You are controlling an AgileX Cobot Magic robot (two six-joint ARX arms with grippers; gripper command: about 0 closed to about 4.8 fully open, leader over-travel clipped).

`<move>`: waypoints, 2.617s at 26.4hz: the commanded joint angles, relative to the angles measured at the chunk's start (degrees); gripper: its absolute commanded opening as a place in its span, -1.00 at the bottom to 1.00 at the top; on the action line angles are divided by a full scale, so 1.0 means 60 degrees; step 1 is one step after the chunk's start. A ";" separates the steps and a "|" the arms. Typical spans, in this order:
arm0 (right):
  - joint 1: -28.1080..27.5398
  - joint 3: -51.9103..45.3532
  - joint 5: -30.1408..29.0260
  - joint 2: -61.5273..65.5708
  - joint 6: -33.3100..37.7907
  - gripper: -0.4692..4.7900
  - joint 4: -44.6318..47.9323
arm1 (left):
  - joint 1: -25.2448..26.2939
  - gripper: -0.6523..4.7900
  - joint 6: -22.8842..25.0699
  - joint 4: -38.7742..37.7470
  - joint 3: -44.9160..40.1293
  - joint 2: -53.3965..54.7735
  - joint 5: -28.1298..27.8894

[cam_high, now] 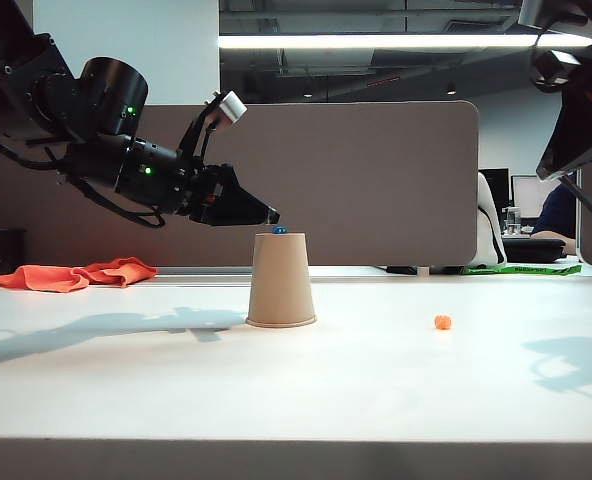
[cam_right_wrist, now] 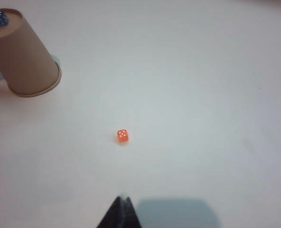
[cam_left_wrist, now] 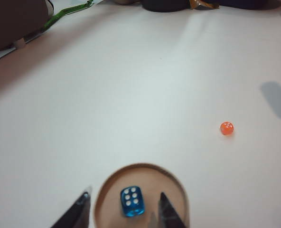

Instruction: Throw the dice onto the paper cup, compare its value with the values of the other dice on the table, place the die with the higher value on the paper cup, and take no action if both dice have the same value.

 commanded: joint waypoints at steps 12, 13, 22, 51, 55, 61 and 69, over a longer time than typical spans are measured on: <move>0.0007 0.0047 -0.0044 -0.0022 -0.0022 -0.84 0.0106 | -0.0055 -0.08 0.0011 0.0375 0.0080 0.0273 -0.0142; 0.0007 0.0047 -0.0044 -0.0022 -0.0022 -0.84 0.0106 | -0.0058 -0.08 0.0011 0.0397 0.0080 0.0299 -0.0138; 0.0007 0.0047 -0.0047 -0.0022 -0.0022 -0.84 0.0098 | -0.0087 -0.08 0.0004 0.0423 0.0080 0.0419 -0.0128; 0.0007 0.0047 -0.0040 -0.0022 -0.0022 -0.84 -0.0142 | -0.0492 -0.12 -0.0033 0.0514 0.0080 0.0415 -0.0025; 0.0007 0.0047 -0.0040 -0.0022 -0.0022 -0.84 -0.0138 | -0.0492 -0.31 -0.0029 0.0477 0.0080 0.0415 -0.0033; 0.0007 0.0047 -0.0040 -0.0022 -0.0022 -0.84 -0.0131 | -0.0492 -0.32 -0.0029 0.0477 0.0080 0.0415 -0.0036; 0.0007 0.0047 -0.0040 -0.0022 -0.0022 -0.84 -0.0113 | -0.0492 -0.57 -0.0033 0.0477 0.0080 0.0415 -0.0051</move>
